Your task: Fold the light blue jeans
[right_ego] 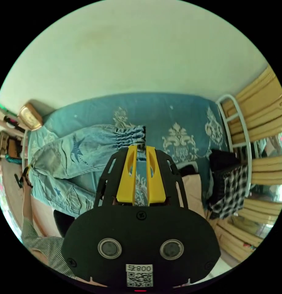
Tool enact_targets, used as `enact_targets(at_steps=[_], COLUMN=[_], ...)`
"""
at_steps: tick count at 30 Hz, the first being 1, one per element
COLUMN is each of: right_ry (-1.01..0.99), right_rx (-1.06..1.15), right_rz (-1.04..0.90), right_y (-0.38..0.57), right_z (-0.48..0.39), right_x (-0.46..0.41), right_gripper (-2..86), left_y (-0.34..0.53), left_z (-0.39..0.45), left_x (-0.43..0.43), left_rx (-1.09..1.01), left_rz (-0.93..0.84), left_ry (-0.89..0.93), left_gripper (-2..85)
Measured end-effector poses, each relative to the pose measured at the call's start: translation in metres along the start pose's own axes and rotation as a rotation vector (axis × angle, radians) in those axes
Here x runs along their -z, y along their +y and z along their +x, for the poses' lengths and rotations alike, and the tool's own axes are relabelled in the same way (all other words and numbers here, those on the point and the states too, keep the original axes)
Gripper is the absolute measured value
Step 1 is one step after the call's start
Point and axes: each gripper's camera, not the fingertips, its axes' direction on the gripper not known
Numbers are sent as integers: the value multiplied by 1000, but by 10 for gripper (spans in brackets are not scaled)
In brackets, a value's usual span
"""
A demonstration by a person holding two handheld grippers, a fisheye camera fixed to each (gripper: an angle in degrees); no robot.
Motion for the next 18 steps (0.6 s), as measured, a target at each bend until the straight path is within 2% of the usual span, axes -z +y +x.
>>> enact_targets(at_steps=[4, 7, 12, 17, 18], right_ry=[-130, -228, -423, -427, -348], right_rx=[-14, 179, 673, 1060, 1140], right_rz=[-19, -18, -126, -213, -186], right_y=[24, 66, 181, 271, 289], right_z=[-8, -55, -211, -336, -358], right_x=[-47, -79, -134, -174, -182], right_gripper=[67, 79, 101, 102, 101], left_y=[47, 99, 170, 185, 187], left_z=[-33, -59, -82, -87, -89], left_x=[16, 23, 6, -19, -23], left_rx=[19, 73, 214, 306, 345], left_rz=[-13, -86, -185, -203, -195], left_ry=[44, 86, 189, 302, 323], left_gripper=[86, 108, 126, 118, 110])
